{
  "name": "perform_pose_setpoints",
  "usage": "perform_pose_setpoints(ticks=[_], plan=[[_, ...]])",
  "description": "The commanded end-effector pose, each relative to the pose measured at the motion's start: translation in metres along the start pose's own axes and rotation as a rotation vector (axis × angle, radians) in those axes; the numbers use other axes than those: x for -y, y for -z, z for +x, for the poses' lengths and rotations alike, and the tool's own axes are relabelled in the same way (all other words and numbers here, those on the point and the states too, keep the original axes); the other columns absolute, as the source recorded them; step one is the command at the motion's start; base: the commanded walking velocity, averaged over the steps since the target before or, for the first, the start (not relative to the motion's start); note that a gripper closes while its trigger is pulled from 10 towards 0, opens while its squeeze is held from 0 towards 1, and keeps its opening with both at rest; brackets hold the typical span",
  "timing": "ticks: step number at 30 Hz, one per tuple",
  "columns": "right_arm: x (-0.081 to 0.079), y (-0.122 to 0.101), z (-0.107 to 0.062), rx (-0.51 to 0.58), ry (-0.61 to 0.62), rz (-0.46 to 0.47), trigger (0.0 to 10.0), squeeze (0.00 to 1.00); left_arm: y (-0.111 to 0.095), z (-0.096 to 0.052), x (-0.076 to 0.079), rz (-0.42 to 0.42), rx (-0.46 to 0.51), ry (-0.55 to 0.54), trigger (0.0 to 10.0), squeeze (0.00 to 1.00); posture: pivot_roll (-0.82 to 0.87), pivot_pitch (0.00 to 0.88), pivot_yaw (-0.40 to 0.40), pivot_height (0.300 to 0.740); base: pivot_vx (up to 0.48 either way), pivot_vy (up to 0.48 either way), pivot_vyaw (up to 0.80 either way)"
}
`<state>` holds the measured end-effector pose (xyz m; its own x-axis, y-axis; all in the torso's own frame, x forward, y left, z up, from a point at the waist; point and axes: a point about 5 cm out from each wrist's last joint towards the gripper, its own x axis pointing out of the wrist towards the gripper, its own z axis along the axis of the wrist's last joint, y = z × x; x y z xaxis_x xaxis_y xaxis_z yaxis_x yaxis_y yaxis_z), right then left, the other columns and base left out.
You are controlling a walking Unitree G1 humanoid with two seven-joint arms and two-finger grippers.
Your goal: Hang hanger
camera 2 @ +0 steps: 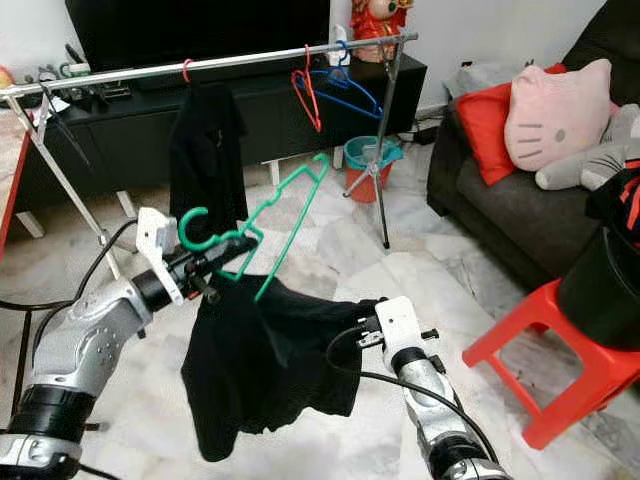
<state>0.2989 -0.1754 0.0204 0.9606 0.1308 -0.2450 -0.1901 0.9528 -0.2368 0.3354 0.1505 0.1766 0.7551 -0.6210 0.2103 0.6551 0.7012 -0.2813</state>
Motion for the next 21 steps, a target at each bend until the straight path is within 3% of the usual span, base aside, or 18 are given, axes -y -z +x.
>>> perform_pose_setpoints(ticks=[1,5,11,13,16,18,21], plan=[[0.001,0.004,-0.002,-0.02,0.015,0.016,0.0,0.0,-0.015,0.012,-0.004,-0.089,0.122,-0.101,10.0,0.0,0.08,0.0,-0.028,0.74,0.0,0.0,0.0],[0.001,0.005,-0.002,-0.025,0.014,0.019,0.0,0.0,-0.016,0.016,-0.005,-0.129,0.149,-0.141,10.0,0.0,0.08,0.0,-0.028,0.74,0.0,0.0,0.0],[-0.003,0.004,-0.001,-0.022,0.006,0.029,0.0,0.0,-0.029,0.022,-0.016,-0.196,0.266,-0.297,10.0,0.0,0.08,0.0,-0.023,0.74,0.0,0.0,0.0],[-0.007,0.006,-0.002,-0.032,-0.014,0.038,0.0,0.0,-0.039,0.019,-0.029,-0.14,0.33,-0.47,10.0,0.0,0.08,0.0,-0.02,0.74,0.0,0.0,0.0],[-0.011,0.008,-0.002,-0.043,-0.048,0.06,0.0,0.0,-0.046,0.019,-0.031,-0.052,0.355,-0.539,10.0,0.0,0.08,0.0,-0.02,0.74,0.0,0.0,0.0],[-0.017,0.009,-0.003,-0.044,-0.093,0.065,0.0,0.0,-0.047,0.03,-0.012,-0.042,0.339,-0.379,10.0,0.0,0.08,0.0,-0.021,0.74,0.0,0.0,0.0],[-0.021,0.01,-0.003,-0.046,-0.118,0.07,0.0,0.0,-0.047,0.036,0.0,-0.033,0.331,-0.294,10.0,0.0,0.09,0.0,-0.021,0.74,0.0,0.0,0.0]])
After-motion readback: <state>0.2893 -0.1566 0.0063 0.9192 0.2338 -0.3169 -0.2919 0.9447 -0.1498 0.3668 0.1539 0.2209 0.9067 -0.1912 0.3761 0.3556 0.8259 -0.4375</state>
